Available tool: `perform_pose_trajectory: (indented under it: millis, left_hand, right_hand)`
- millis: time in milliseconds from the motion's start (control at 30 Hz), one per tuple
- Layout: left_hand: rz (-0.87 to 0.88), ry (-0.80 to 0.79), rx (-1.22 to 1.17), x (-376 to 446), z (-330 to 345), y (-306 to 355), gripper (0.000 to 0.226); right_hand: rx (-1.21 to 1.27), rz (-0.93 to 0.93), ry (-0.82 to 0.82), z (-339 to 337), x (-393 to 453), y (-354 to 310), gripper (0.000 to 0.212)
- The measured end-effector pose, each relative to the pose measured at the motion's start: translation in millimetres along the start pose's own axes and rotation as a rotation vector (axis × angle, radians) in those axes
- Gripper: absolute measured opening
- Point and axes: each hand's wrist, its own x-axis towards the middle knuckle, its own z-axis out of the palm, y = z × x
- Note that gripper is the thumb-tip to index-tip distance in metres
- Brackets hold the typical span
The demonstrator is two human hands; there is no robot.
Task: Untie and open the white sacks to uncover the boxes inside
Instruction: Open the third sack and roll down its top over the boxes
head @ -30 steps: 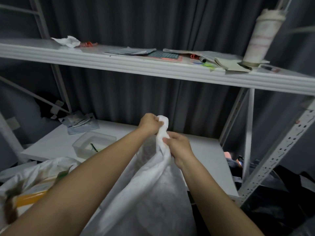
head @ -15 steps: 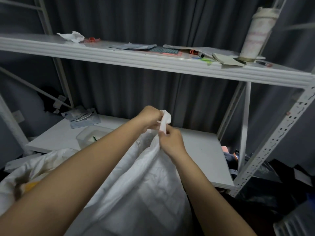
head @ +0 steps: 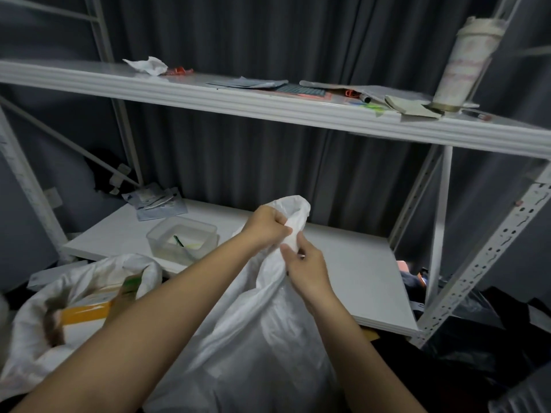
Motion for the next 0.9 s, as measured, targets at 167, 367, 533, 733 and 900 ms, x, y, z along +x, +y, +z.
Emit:
perform_pose_trajectory:
  millis: [167,367,533,733,900]
  left_hand:
    - [-0.139,-0.149,-0.276,-18.4,-11.7,-2.8,0.026]
    - [-0.132,-0.024,-0.271,-26.3,-24.2,-23.6,0.018]
    - [-0.076,0.101,-0.169,-18.7,-15.4,-25.8,0.013]
    - [-0.075,-0.115,-0.184,-26.3,-23.2,-23.2,0.007]
    - [-0.144,-0.209,-0.145,-44.0,-40.0,-16.9,0.024]
  right_hand:
    - [0.799,0.275,-0.086,-7.5,4.9,-10.2,0.043]
    - [0.274,-0.033,0.175,0.9,3.3,-9.2,0.021]
    - [-0.296,-0.275,0.032,1.0,-2.8,7.0,0.026]
    - [-0.748,-0.641,0.041,-22.5,23.8,6.5,0.069]
    - [-0.925,-0.659,-0.479,-41.7,48.9,-27.0,0.046]
